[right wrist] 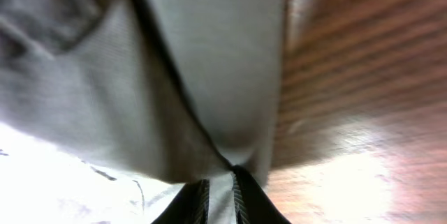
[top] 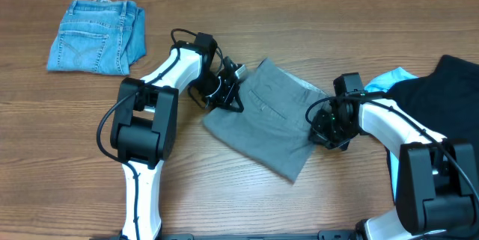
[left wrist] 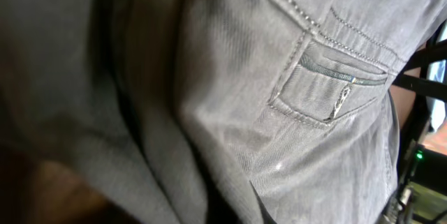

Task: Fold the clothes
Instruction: 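Carry the folded shorts to the upper left onto the jeans with the left gripper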

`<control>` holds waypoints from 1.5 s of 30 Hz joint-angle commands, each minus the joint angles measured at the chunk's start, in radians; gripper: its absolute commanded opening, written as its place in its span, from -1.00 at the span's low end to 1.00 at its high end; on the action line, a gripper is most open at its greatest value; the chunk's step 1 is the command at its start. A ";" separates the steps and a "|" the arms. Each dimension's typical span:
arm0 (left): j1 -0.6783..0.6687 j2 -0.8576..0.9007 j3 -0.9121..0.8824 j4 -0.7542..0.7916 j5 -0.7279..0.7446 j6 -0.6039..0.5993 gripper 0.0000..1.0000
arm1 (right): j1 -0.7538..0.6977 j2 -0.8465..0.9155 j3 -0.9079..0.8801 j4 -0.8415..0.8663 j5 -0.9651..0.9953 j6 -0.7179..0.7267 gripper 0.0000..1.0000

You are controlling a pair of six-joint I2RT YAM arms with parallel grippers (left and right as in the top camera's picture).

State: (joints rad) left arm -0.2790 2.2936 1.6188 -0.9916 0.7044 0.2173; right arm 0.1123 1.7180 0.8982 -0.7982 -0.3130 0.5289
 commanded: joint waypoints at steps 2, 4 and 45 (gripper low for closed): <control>0.032 0.039 0.090 -0.108 -0.087 0.005 -0.92 | -0.014 -0.006 0.082 -0.135 0.073 -0.092 -0.71; 0.053 0.027 0.171 -0.174 -0.089 0.016 -0.92 | -0.014 -0.035 0.150 -0.215 0.053 -0.138 -0.74; 0.757 0.010 0.824 0.096 -0.351 0.000 -0.76 | -0.014 -0.158 0.545 -0.491 -0.082 -0.108 -0.70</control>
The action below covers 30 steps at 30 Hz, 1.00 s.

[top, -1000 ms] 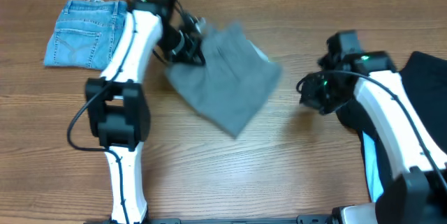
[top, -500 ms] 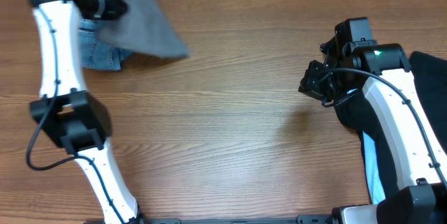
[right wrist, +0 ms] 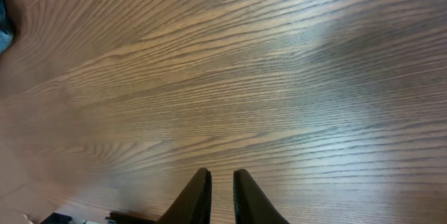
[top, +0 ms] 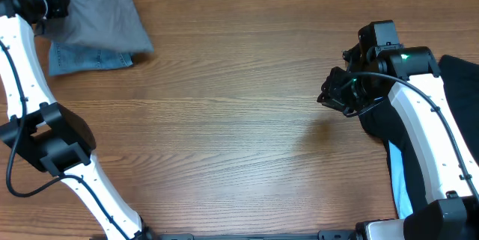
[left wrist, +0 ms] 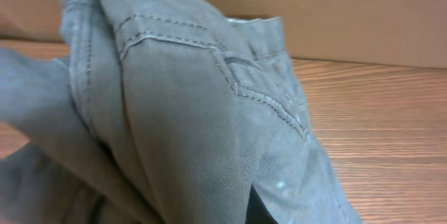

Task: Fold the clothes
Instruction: 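Carry the folded shorts to the upper left onto the jeans with the left gripper, then release the shorts and lift the left gripper away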

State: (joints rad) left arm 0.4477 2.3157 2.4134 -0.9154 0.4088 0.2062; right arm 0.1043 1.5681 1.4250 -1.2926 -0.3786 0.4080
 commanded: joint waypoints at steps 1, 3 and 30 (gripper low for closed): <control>0.033 -0.005 0.029 0.020 -0.065 0.010 -0.61 | -0.006 -0.008 0.018 0.003 -0.018 0.016 -0.70; 0.037 0.012 0.029 0.020 -0.107 -0.009 0.01 | -0.005 -0.008 0.018 0.002 -0.027 0.015 -0.70; -0.006 0.095 -0.100 -0.181 -0.049 -0.140 -0.82 | 0.007 -0.022 0.023 0.008 -0.034 0.006 -0.70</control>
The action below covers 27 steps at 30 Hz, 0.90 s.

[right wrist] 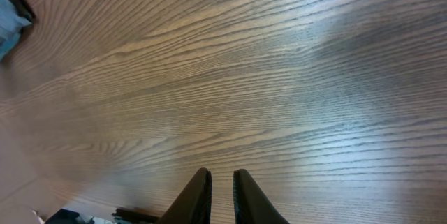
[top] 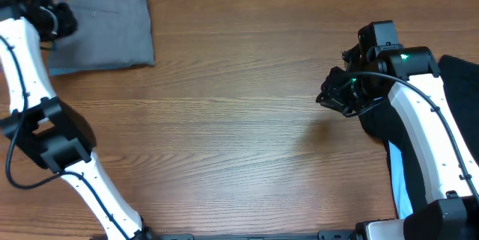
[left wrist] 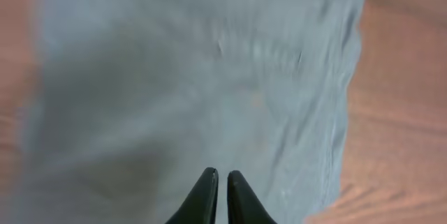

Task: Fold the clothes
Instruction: 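Release the shorts and lift the left gripper away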

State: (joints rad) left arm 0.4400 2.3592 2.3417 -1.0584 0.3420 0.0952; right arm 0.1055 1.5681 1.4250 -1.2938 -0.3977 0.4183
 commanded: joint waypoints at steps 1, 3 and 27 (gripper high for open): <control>0.002 0.051 -0.027 -0.054 0.018 -0.029 -0.79 | 0.006 -0.027 0.027 0.013 -0.015 -0.008 -0.70; 0.002 0.031 -0.020 -0.092 0.017 -0.026 -0.64 | 0.006 -0.048 0.046 0.029 -0.014 -0.030 -0.70; -0.703 -0.757 0.019 -0.610 -0.417 -0.063 1.00 | 0.006 -0.401 0.279 0.118 0.176 -0.240 1.00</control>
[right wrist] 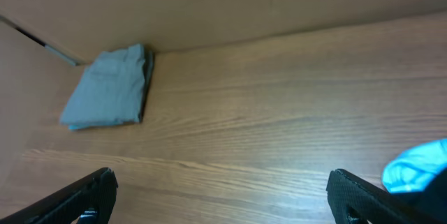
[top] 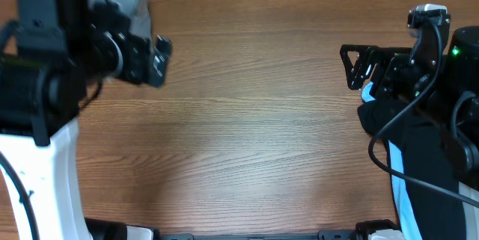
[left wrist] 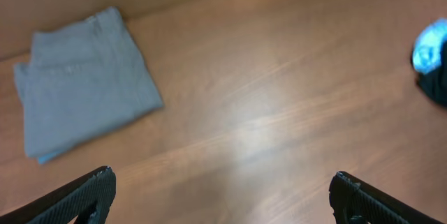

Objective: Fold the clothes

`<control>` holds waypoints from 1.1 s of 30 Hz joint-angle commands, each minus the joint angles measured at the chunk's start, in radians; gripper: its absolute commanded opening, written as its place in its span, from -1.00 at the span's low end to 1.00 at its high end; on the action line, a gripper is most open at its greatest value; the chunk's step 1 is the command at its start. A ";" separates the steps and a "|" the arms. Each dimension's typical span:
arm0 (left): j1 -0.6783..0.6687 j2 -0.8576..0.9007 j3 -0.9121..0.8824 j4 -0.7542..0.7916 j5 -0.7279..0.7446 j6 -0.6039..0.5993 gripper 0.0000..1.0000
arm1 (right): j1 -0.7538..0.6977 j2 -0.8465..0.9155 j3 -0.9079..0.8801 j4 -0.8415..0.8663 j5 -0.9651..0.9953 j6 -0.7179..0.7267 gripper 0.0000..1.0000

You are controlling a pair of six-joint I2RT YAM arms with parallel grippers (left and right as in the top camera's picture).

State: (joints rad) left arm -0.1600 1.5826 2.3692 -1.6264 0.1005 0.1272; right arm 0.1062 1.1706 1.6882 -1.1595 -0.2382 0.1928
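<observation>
Folded grey trousers (left wrist: 84, 77) lie flat at the table's far left corner, also seen in the right wrist view (right wrist: 108, 88). A light blue edge of jeans (left wrist: 40, 157) shows beneath them. My left gripper (left wrist: 222, 182) is wide open, high above the table and well back from the stack. My right gripper (right wrist: 222, 178) is also wide open and raised, holding nothing. In the overhead view the left arm hides the stack; the left gripper (top: 153, 60) and the right gripper (top: 350, 66) sit close under the camera.
A black garment (top: 374, 117) with a light blue cloth (right wrist: 415, 168) lies at the table's right side under the right arm; the blue cloth (left wrist: 429, 42) shows in the left wrist view too. A brown wall (right wrist: 209, 8) bounds the far edge.
The left gripper was shut just over the grey trousers; now it is open, high and drawn back. The right gripper, shut low over bare wood before, is now open and raised.
Both grippers were at the grey trousers in mid-table, with folded jeans at the far left. Then the left gripper held the trousers over the jeans while the right was shut over bare wood. Then the trousers lay folded on the jeans. Now both grippers are open and raised.
</observation>
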 commanded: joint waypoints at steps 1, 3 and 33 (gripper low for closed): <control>-0.130 0.019 -0.009 -0.061 -0.190 -0.106 1.00 | 0.005 -0.003 0.016 -0.027 0.017 -0.014 1.00; -0.174 0.020 -0.016 -0.063 -0.192 -0.109 1.00 | 0.005 0.002 0.015 -0.047 0.017 -0.014 1.00; -0.207 0.032 -0.019 -0.063 -0.178 -0.109 1.00 | 0.005 -0.079 0.014 -0.062 -0.019 -0.197 1.00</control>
State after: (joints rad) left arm -0.3603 1.6112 2.3520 -1.6875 -0.0650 0.0315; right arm 0.1062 1.1538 1.6882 -1.2301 -0.3470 0.0681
